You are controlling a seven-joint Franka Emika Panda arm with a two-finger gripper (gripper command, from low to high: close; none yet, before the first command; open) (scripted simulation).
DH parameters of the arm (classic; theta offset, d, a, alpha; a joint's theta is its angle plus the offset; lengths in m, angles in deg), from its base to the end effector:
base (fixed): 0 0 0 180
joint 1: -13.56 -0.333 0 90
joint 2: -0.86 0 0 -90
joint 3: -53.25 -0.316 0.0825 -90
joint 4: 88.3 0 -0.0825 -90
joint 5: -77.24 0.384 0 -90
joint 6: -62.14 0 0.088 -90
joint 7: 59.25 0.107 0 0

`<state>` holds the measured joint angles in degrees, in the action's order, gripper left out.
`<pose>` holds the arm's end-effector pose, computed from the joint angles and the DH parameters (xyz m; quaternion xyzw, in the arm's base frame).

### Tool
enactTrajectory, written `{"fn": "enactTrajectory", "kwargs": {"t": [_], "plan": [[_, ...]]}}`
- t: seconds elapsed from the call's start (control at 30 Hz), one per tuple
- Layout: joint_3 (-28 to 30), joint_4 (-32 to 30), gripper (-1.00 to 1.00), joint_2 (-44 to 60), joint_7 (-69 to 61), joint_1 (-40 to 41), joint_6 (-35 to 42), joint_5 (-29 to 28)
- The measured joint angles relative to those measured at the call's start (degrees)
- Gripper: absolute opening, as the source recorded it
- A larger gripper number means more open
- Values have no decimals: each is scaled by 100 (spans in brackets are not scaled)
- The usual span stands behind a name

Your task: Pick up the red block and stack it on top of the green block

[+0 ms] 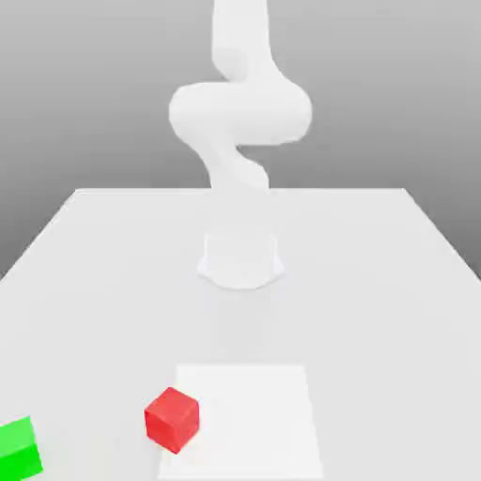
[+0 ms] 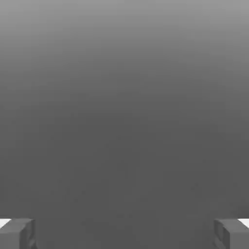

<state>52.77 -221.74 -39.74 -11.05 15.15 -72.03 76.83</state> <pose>0.3813 -0.0064 0.6677 -0.8510 0.3890 -0.3260 0.1353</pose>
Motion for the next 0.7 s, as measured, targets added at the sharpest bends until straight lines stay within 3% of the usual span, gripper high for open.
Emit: {"fn": "enactTrajectory", "kwargs": {"t": [0.47,0.7], "plan": [[-25,-933,0,2947,1321,690,-1347,-221],[82,-1395,0,4395,1782,924,-2016,-64]]}}
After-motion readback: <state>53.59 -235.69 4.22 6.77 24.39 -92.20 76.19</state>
